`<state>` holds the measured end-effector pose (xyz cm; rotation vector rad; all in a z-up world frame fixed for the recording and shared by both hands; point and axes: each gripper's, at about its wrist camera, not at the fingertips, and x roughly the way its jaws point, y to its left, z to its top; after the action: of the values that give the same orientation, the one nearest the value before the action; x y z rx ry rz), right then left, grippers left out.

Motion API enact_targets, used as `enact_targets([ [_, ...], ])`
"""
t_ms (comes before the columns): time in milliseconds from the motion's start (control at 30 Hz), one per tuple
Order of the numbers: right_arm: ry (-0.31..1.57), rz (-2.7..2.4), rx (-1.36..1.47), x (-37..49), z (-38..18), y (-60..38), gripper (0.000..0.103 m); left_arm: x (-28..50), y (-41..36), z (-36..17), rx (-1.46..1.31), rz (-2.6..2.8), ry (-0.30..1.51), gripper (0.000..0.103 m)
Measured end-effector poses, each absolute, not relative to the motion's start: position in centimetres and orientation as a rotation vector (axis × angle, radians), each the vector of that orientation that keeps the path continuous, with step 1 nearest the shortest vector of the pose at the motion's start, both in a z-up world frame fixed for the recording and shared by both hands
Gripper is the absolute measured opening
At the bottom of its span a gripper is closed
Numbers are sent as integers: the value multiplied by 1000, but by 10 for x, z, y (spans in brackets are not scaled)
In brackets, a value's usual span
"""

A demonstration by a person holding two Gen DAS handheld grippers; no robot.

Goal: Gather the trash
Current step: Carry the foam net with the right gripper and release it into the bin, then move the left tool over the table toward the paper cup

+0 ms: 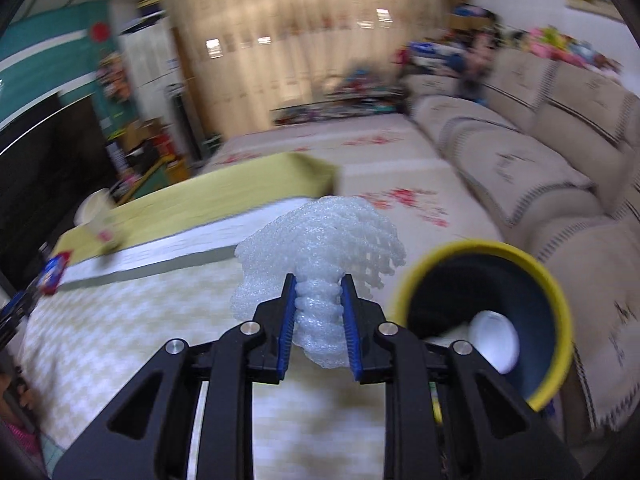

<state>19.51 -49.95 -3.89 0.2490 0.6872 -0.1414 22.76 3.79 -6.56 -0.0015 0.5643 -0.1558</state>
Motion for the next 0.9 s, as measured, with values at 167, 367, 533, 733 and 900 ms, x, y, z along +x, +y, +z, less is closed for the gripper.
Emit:
enact_targets([
  [167,723,-283,289,192,-64,-555,22,229,36,-67,6,-157,569,85],
  [367,782,-374,338,200,-96,-596,22,230,36,-69,11,-157,575,85],
  [533,814,-409,358,207,-111,-608,34,231,35,-70,15,-161,579,85],
  [733,819,-438,352,205,-114,-611,49,230,33,-70,19,-168,577,86],
  [900,798,-447,349,198,-107,-605,51,229,32,-70,22,-174,577,86],
])
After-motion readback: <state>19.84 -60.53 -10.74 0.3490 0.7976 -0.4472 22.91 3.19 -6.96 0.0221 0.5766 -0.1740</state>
